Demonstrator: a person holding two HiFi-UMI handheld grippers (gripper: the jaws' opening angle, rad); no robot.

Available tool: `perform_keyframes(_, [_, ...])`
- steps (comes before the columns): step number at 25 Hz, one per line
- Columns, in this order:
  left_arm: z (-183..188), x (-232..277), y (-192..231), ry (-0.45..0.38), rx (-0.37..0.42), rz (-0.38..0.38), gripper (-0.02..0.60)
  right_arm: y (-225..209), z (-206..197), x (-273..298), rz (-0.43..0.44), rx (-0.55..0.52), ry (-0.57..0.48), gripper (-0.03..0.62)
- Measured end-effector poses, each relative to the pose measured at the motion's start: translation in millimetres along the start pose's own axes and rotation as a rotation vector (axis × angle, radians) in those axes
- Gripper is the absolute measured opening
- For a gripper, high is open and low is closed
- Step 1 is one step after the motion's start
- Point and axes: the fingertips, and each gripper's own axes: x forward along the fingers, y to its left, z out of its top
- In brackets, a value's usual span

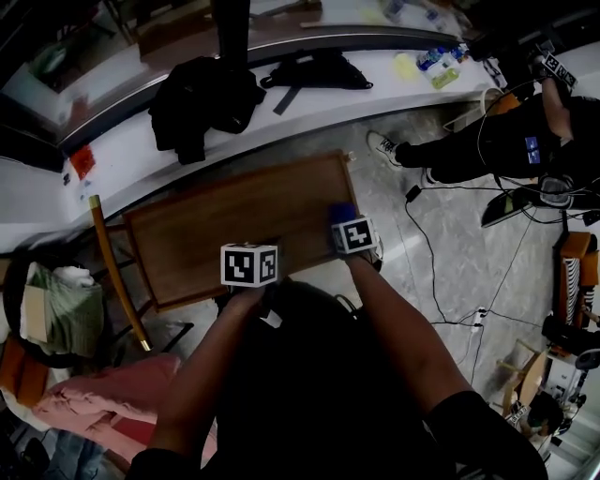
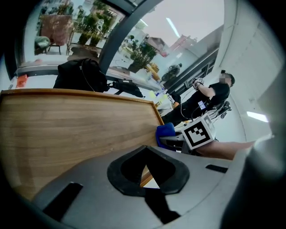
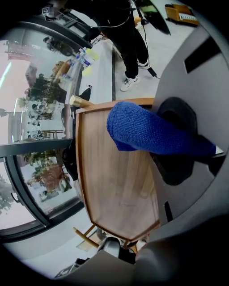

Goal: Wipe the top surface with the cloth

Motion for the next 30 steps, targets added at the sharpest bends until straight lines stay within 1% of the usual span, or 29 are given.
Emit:
perform_keyframes(3, [-3, -20, 8, -0.009, -0.001, 0.005, 0.009, -4, -5, -3, -0.029, 0.019, 0.026, 0.048])
perform_keyframes(5, [-6, -39, 14, -0.022, -0.014, 0.005, 0.009, -3, 0, -6, -0.037, 0.008, -0.009, 0.048])
perform_keyframes(7, [-7, -63, 22, -0.048, -0.025, 0.008, 0.009, 14, 12, -11, -0.021, -0.007, -0.063, 0.048])
perform_keyframes(9, [-10, -87, 33, -0.072, -0.029, 0.021, 0.009, 53, 24, -16, 0.039, -0.025, -0.106, 0.048])
perform_keyframes(11, [-15, -110, 47, -0.089, -0.04, 0.033, 0.009, 105, 36, -18, 0.122, -0.044, -0.145, 0.048])
perform_keyframes(14, [-26, -142, 66, -0.111, -0.077, 0.055, 0.009, 186, 42, -15, 0.239, -0.083, -0.157, 0.048])
perform_keyframes(17, [-38, -175, 88, -0.144, -0.148, 0.085, 0.009, 263, 52, -17, 0.327, -0.146, -0.171, 0.048])
perform_keyframes(21, [-54, -218, 120, -0.188, -0.19, 0.148, 0.009, 352, 61, -15, 0.439, -0.219, -0.184, 0.048])
perform_keyframes(24, [-71, -244, 146, -0.2, -0.228, 0.18, 0.009, 408, 60, -13, 0.505, -0.256, -0.167, 0.048])
perform_keyframes(27, [-83, -263, 161, -0.216, -0.279, 0.189, 0.009, 454, 57, -10, 0.58, -0.276, -0.16, 0.048])
perform_keyframes(30, [-93, -273, 169, -0.22, -0.29, 0.2, 0.009, 490, 52, -11, 0.628, -0.285, -0.136, 0.048])
